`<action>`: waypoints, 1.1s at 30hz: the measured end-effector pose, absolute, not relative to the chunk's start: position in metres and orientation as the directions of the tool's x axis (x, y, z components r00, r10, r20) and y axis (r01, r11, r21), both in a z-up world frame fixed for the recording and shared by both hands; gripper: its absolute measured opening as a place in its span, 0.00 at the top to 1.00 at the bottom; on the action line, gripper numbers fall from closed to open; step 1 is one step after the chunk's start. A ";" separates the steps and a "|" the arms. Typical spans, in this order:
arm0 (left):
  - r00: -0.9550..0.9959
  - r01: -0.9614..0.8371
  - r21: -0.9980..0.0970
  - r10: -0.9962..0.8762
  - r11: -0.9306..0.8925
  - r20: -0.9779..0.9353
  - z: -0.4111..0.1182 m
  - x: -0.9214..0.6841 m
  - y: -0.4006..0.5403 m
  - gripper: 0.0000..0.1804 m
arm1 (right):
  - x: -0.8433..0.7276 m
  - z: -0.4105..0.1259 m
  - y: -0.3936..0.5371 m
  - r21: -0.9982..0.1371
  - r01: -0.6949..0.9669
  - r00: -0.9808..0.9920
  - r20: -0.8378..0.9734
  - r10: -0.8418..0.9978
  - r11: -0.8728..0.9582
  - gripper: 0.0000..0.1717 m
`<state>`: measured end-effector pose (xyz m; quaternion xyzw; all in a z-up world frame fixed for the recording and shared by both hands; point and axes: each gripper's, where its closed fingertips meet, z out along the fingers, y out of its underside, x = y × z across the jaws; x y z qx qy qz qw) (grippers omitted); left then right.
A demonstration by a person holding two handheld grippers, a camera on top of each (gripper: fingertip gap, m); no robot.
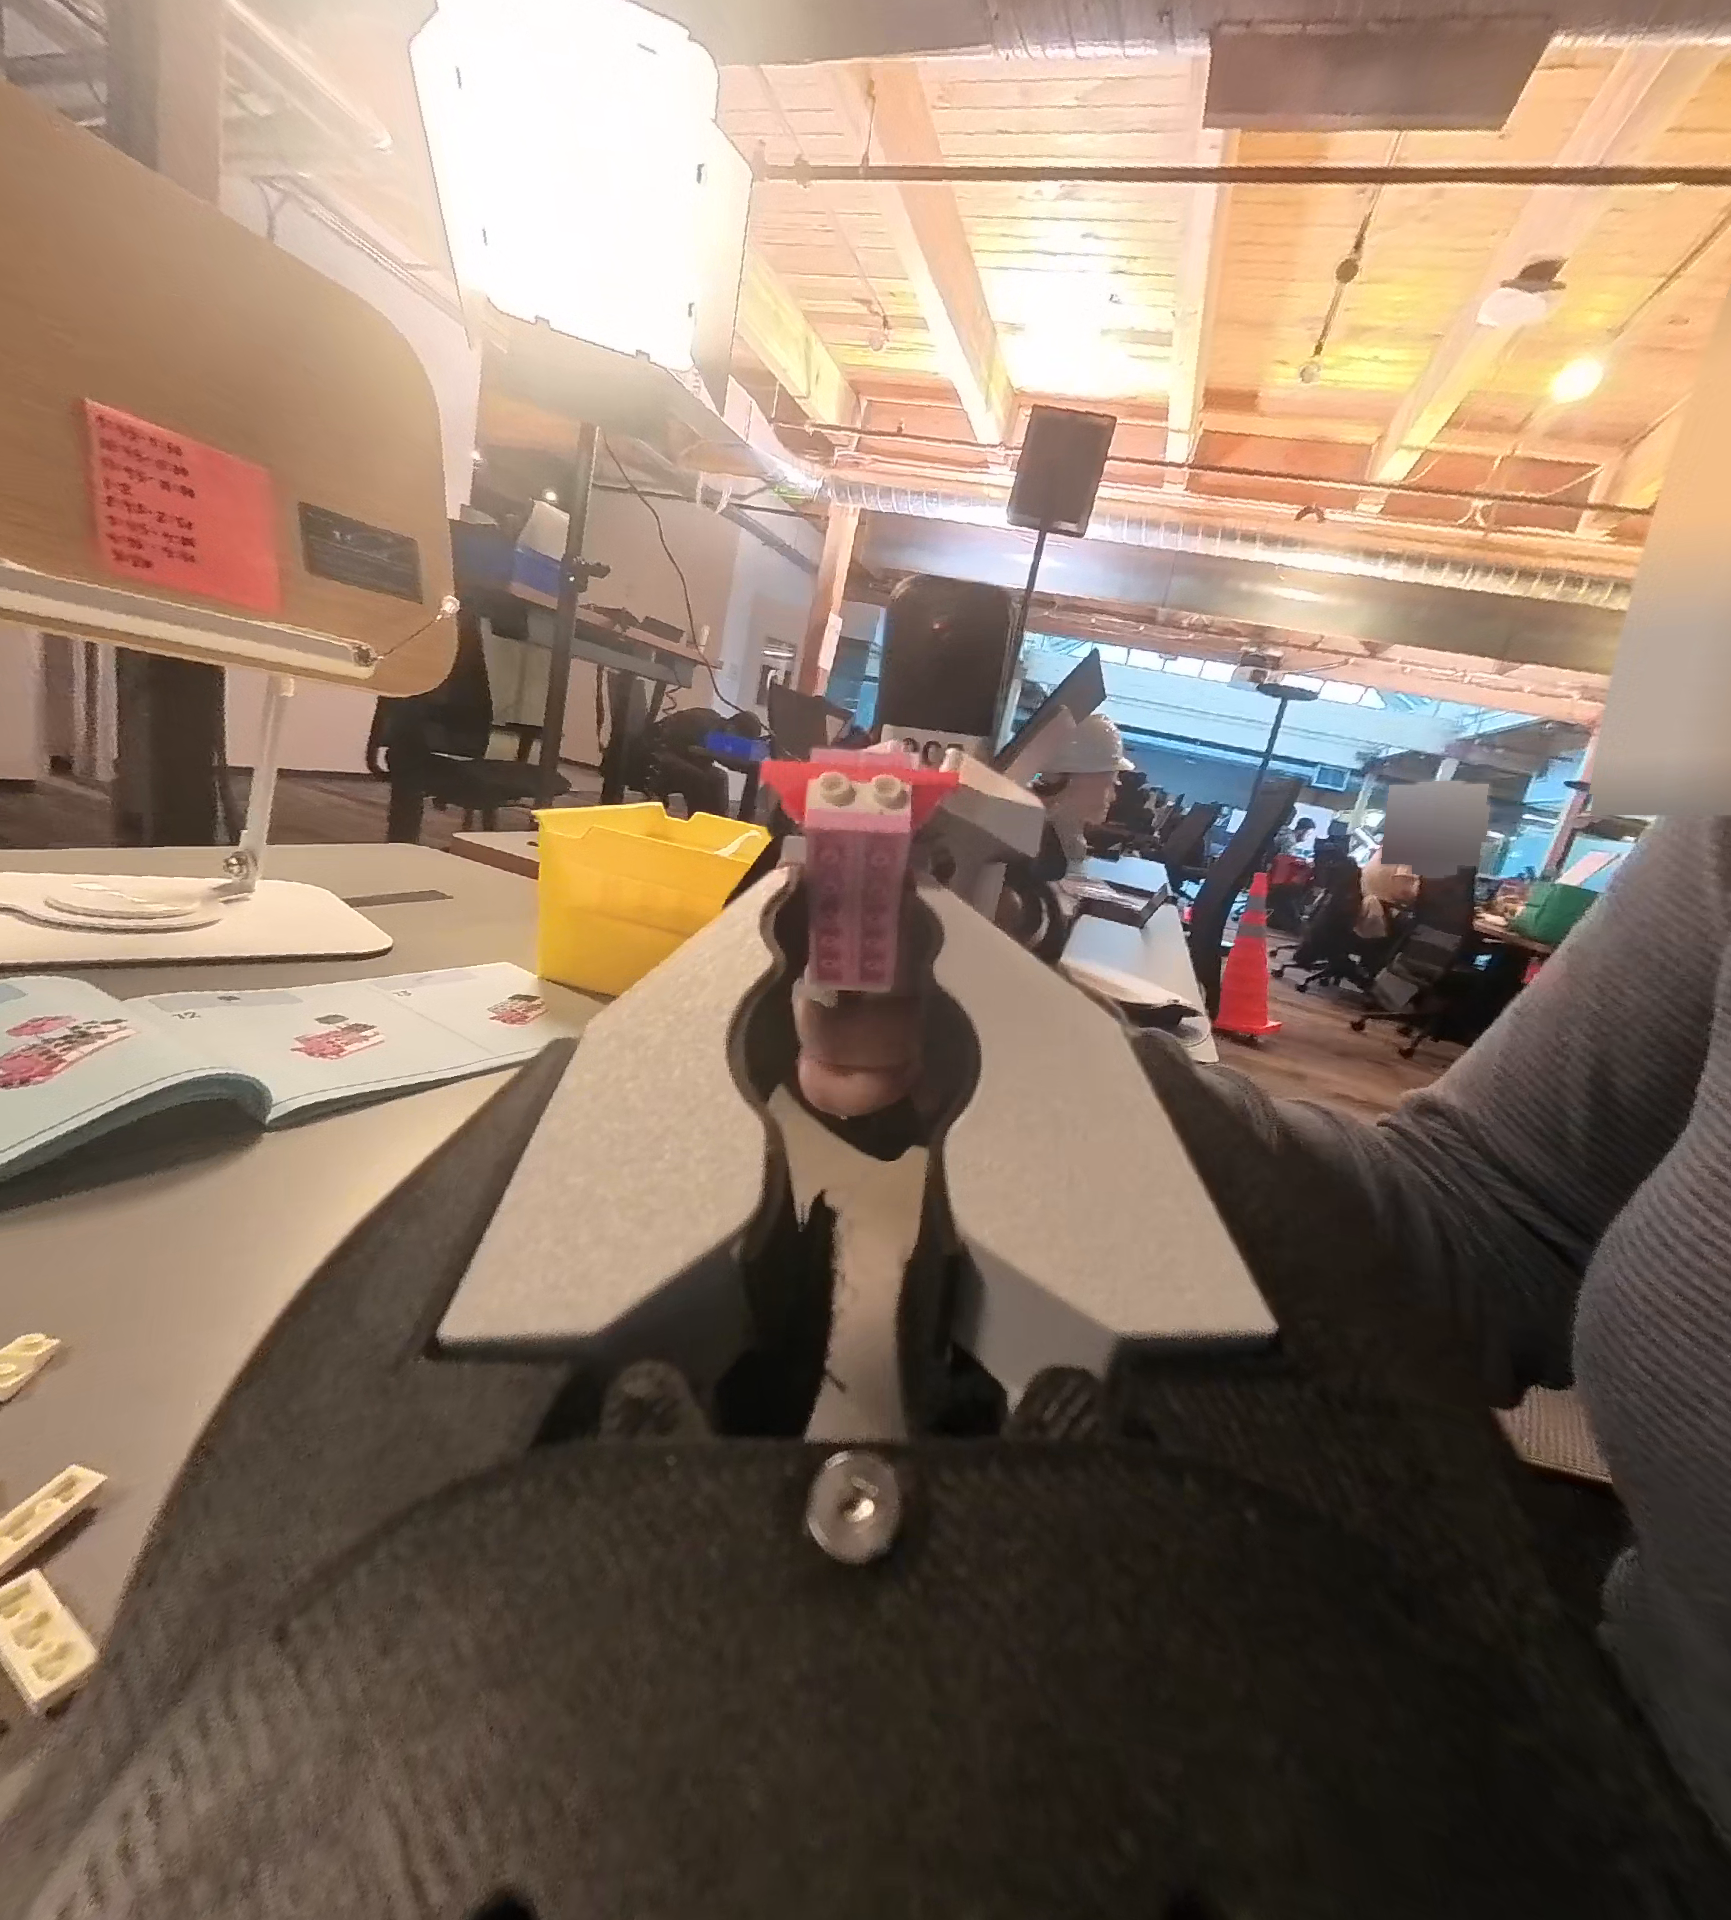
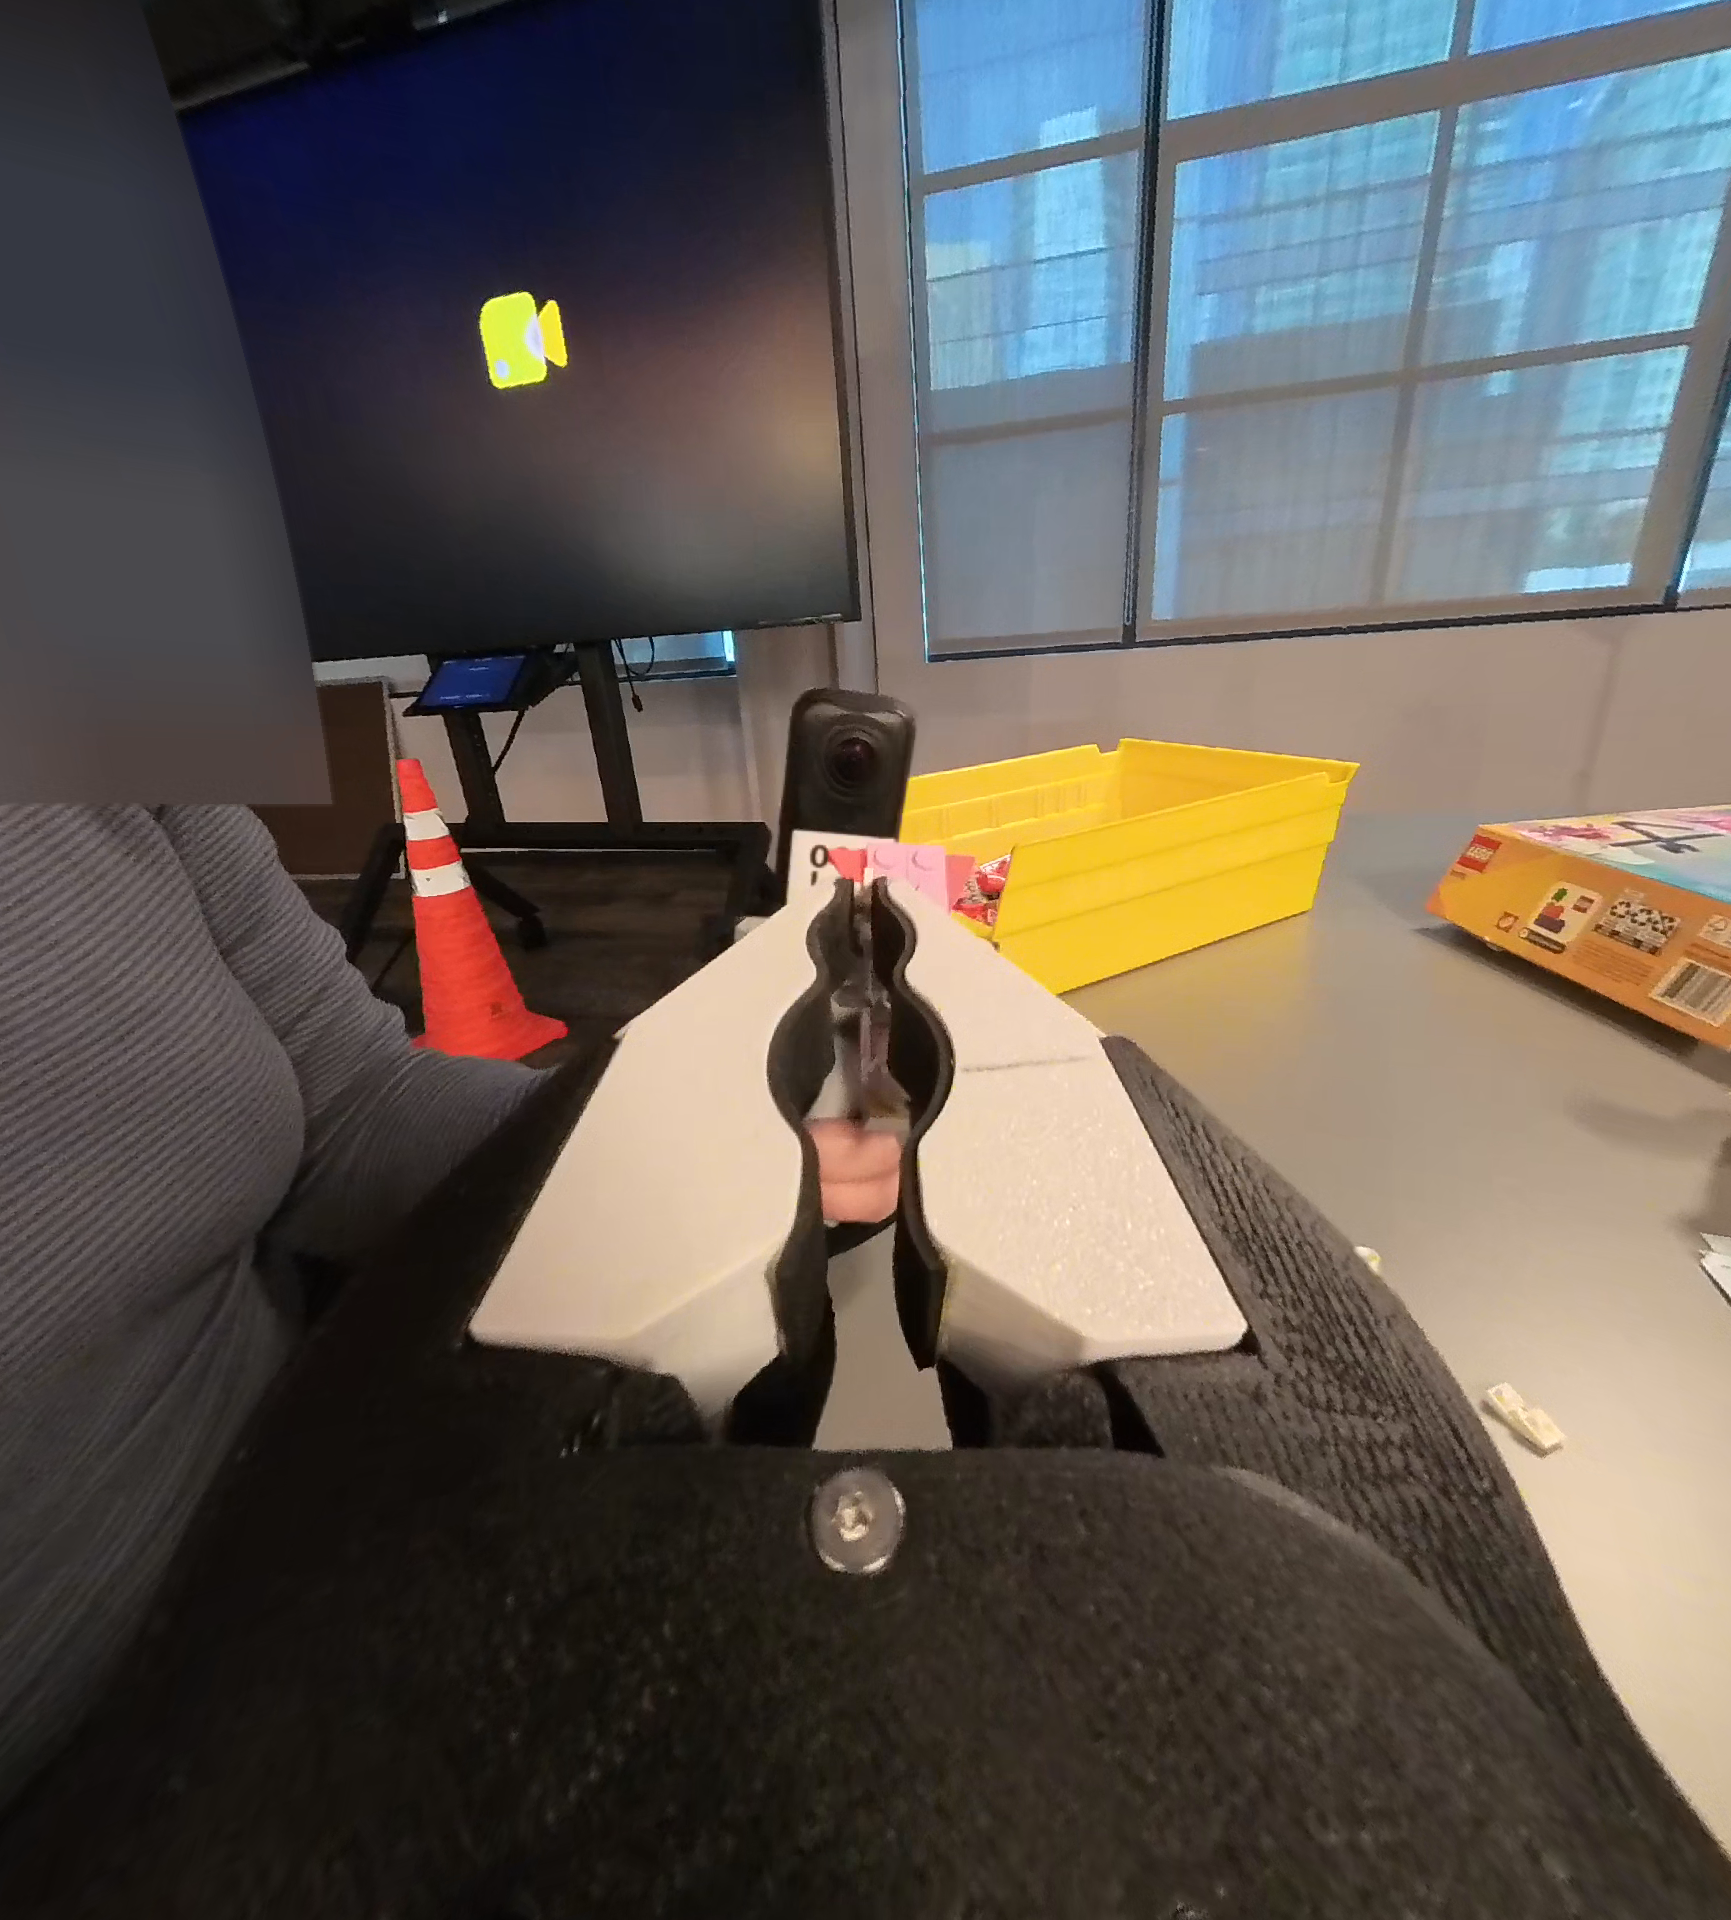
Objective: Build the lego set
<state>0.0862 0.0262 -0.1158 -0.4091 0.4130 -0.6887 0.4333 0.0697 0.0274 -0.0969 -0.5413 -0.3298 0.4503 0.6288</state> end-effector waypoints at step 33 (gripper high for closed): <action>-0.407 0.334 -0.801 -0.842 -0.497 0.353 -0.102 0.072 0.041 0.91 | 0.066 -0.112 0.045 -0.959 -0.249 0.378 -0.222 0.899 -0.132 0.91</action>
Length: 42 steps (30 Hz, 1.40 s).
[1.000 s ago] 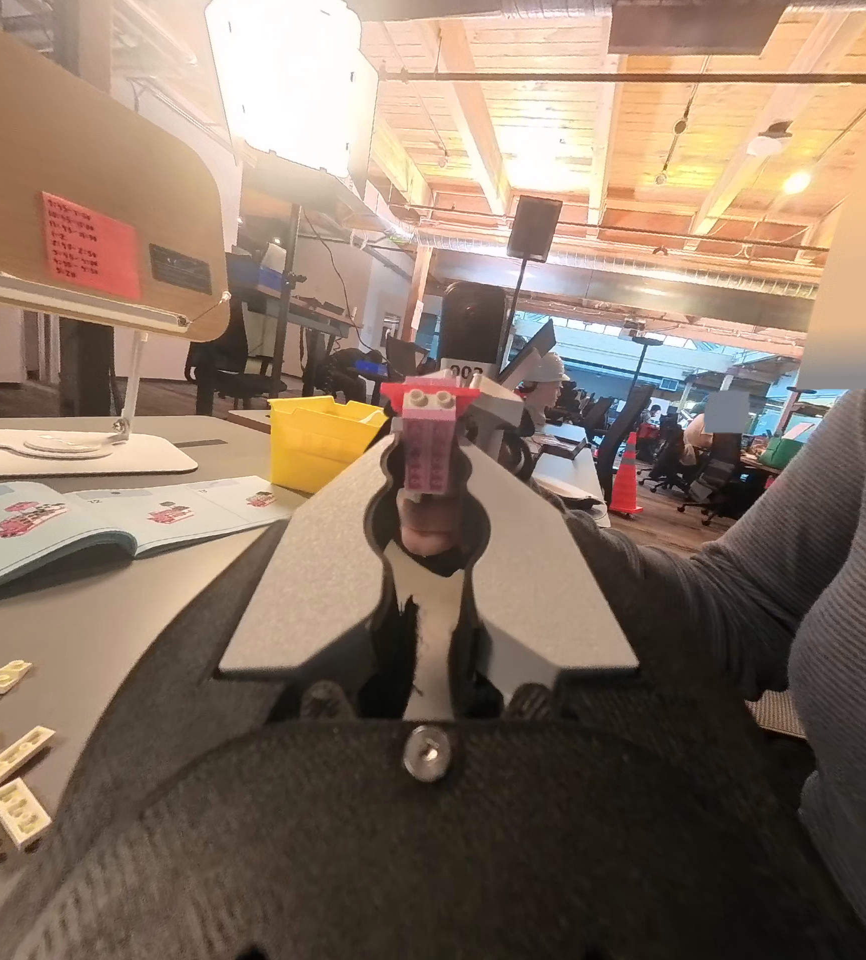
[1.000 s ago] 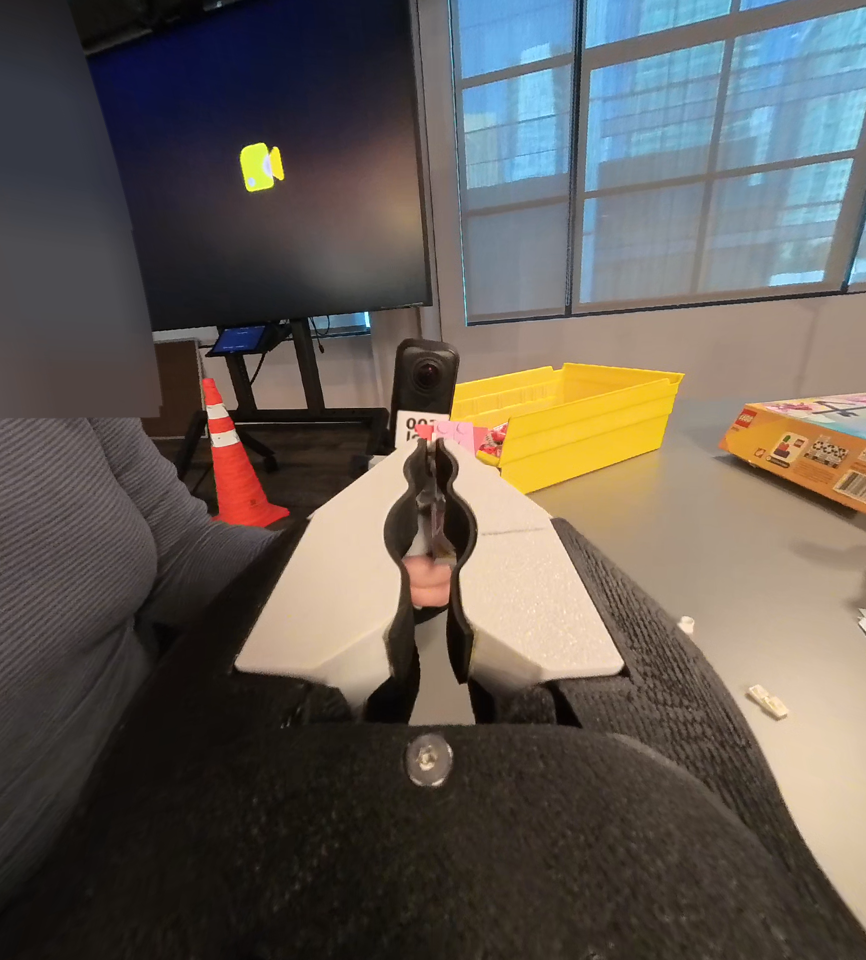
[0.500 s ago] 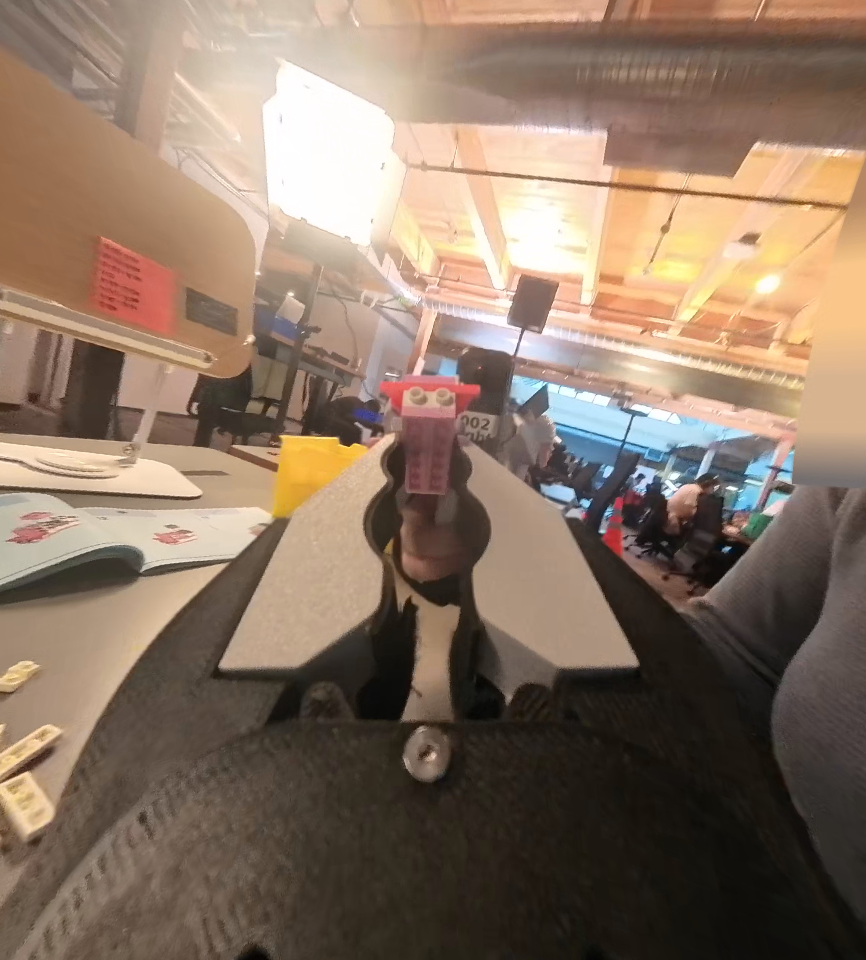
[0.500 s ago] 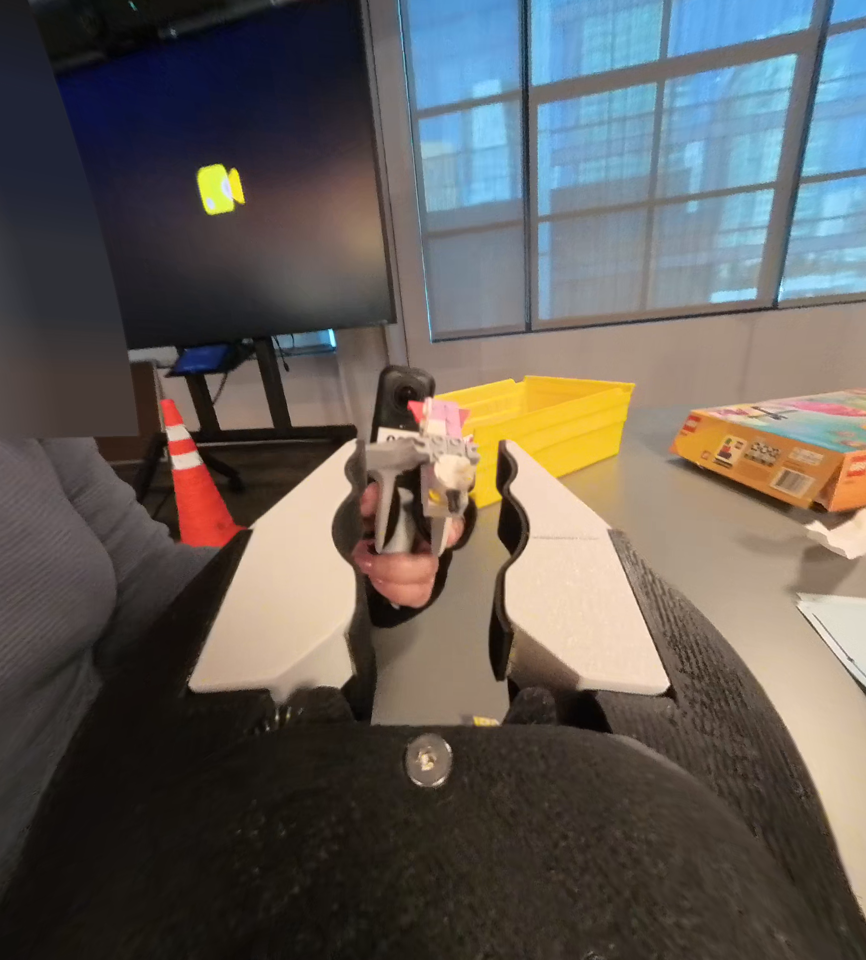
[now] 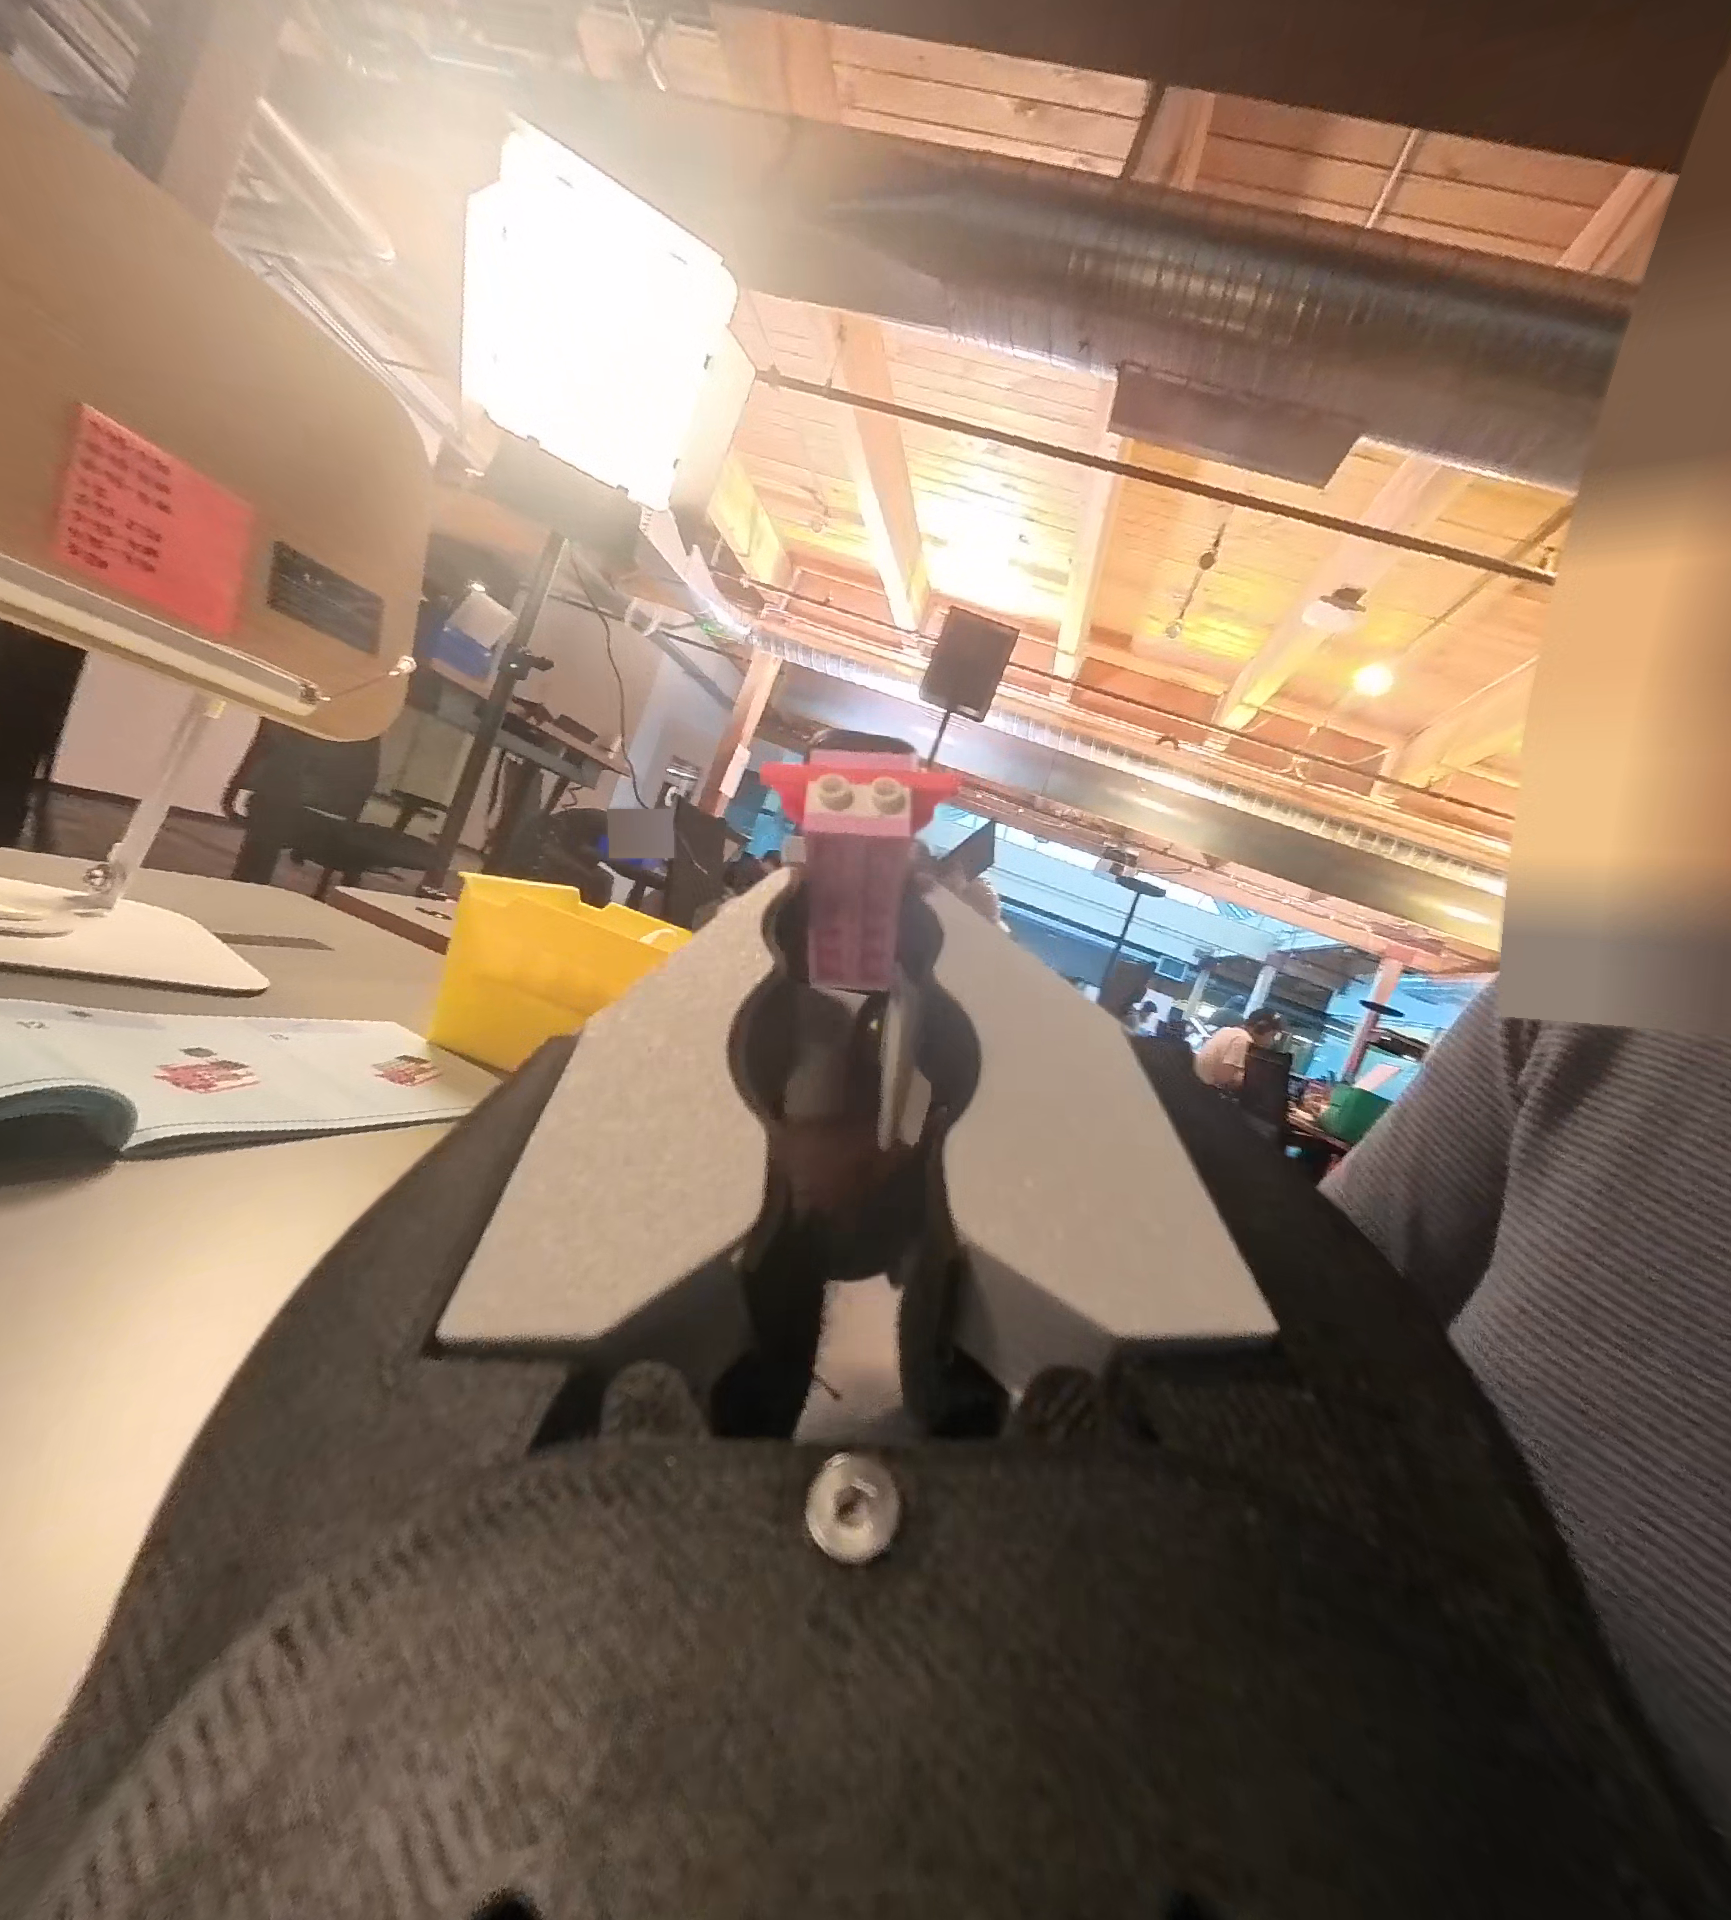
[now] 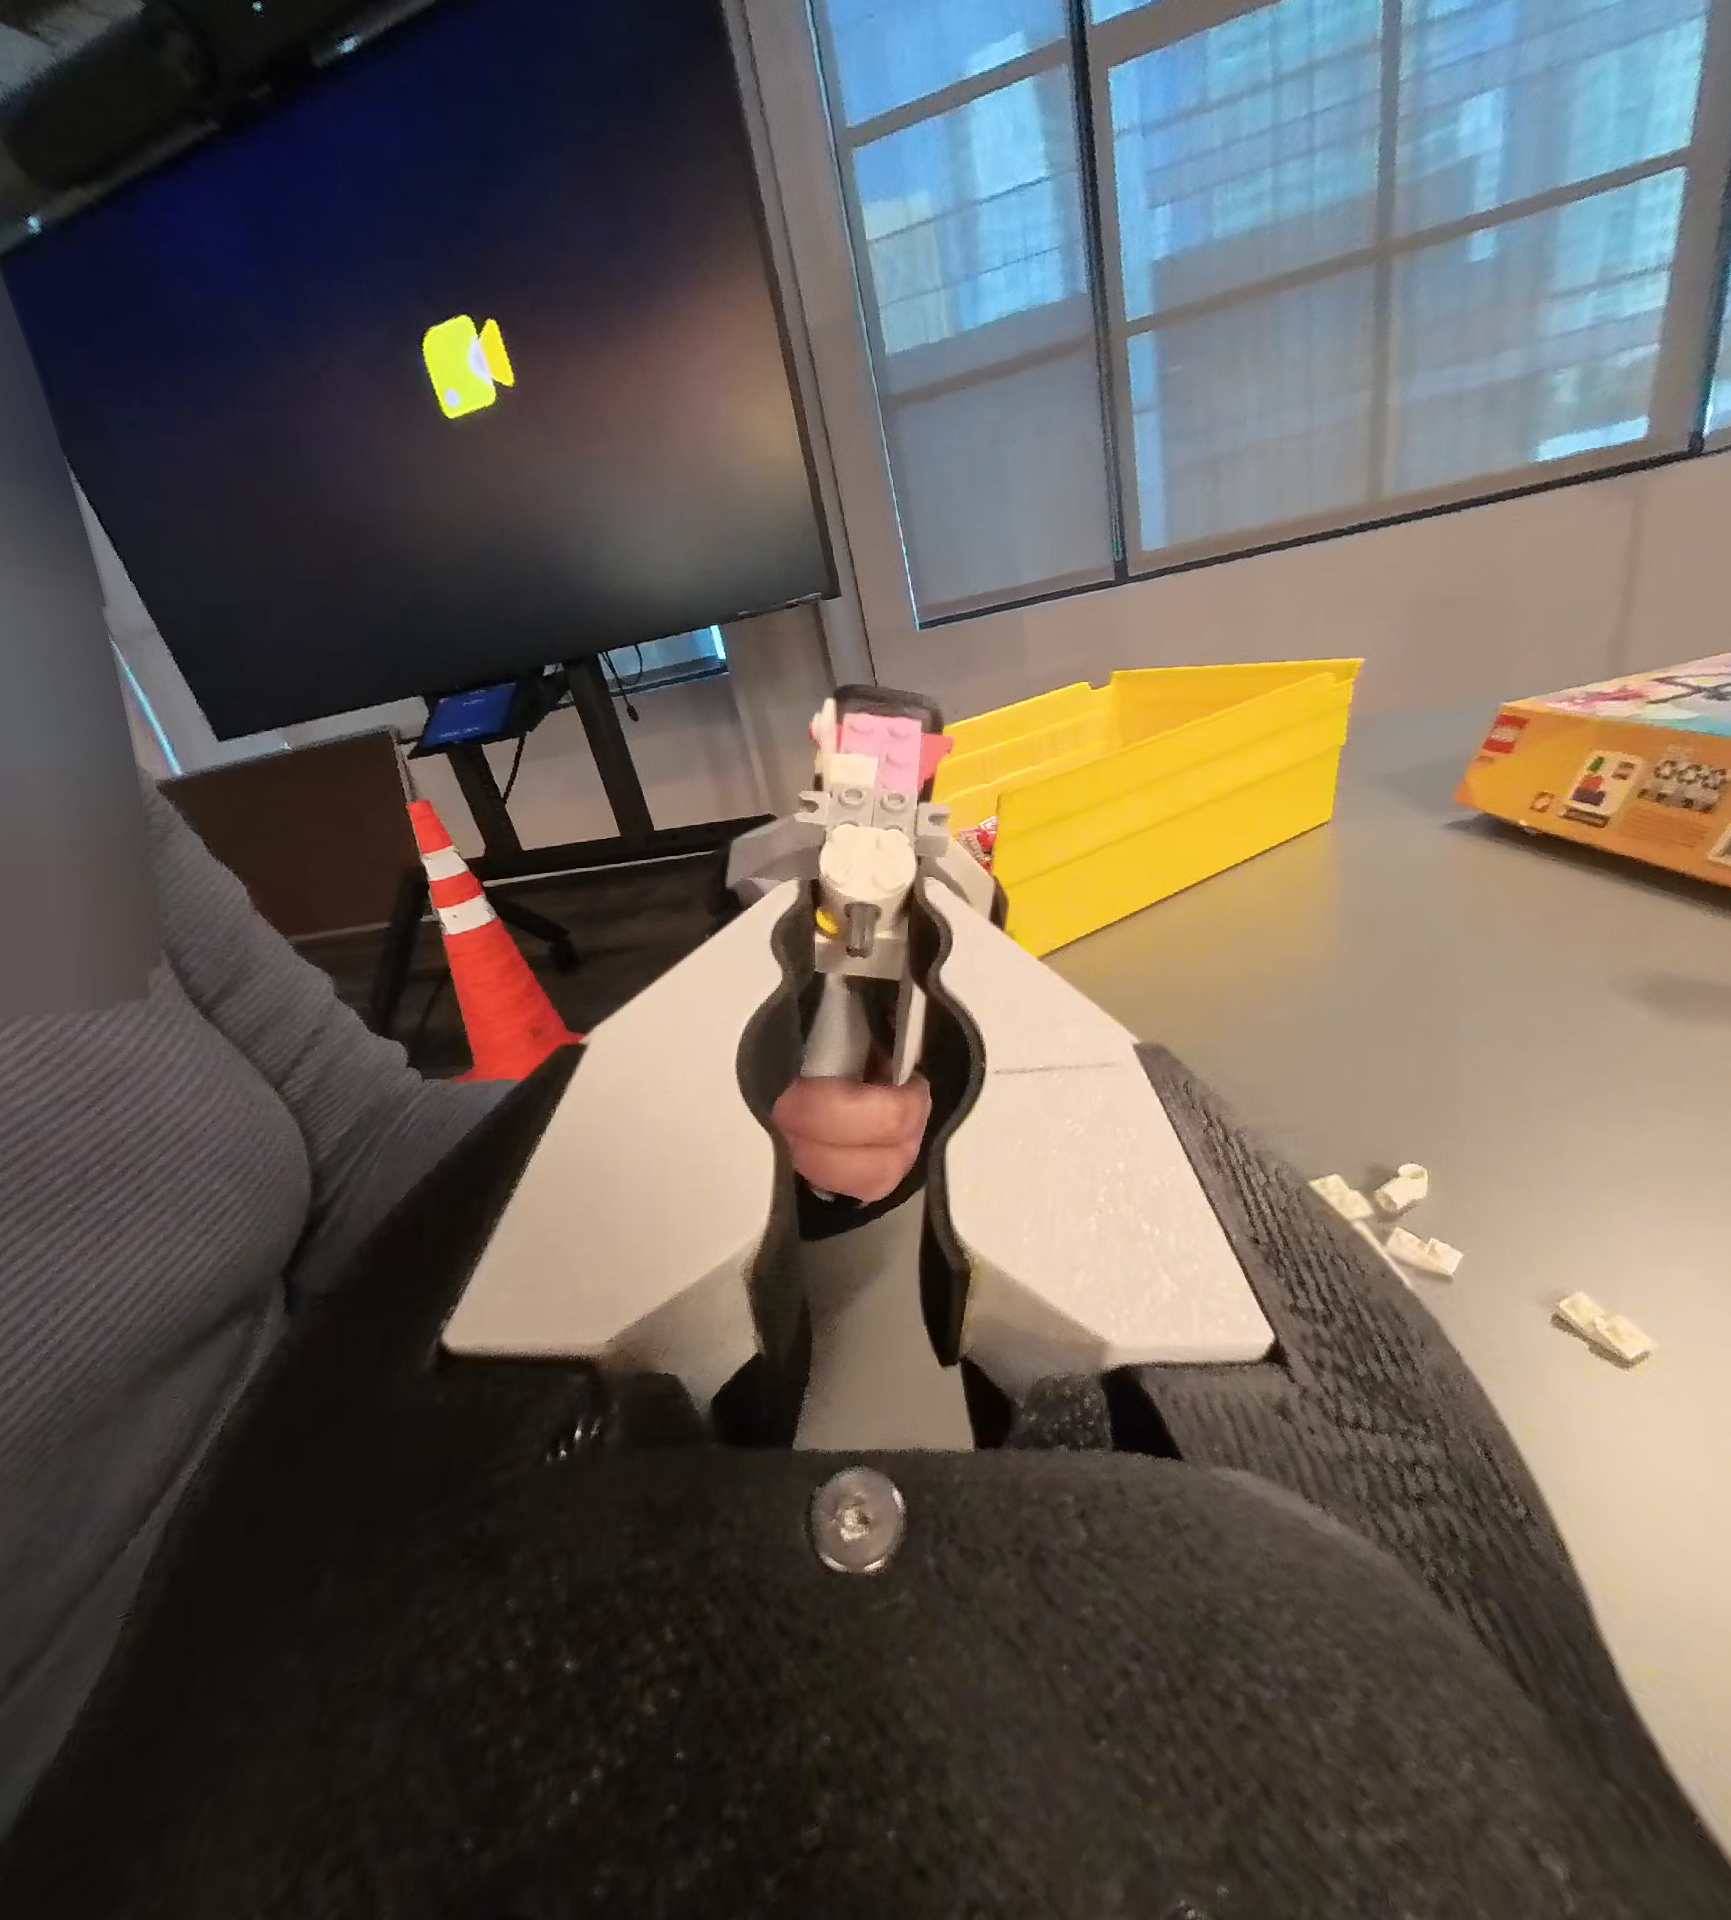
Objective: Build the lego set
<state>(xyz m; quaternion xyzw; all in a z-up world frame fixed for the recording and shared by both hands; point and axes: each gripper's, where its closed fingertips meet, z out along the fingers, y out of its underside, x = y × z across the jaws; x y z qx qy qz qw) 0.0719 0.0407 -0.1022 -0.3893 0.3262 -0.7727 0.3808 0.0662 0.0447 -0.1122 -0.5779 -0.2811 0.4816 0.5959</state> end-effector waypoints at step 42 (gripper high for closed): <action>0.717 -0.141 -0.798 -0.496 0.586 -0.490 -0.110 0.040 0.094 0.92 | 0.140 -0.173 0.089 -0.909 -0.165 0.697 -0.383 0.607 -0.383 0.81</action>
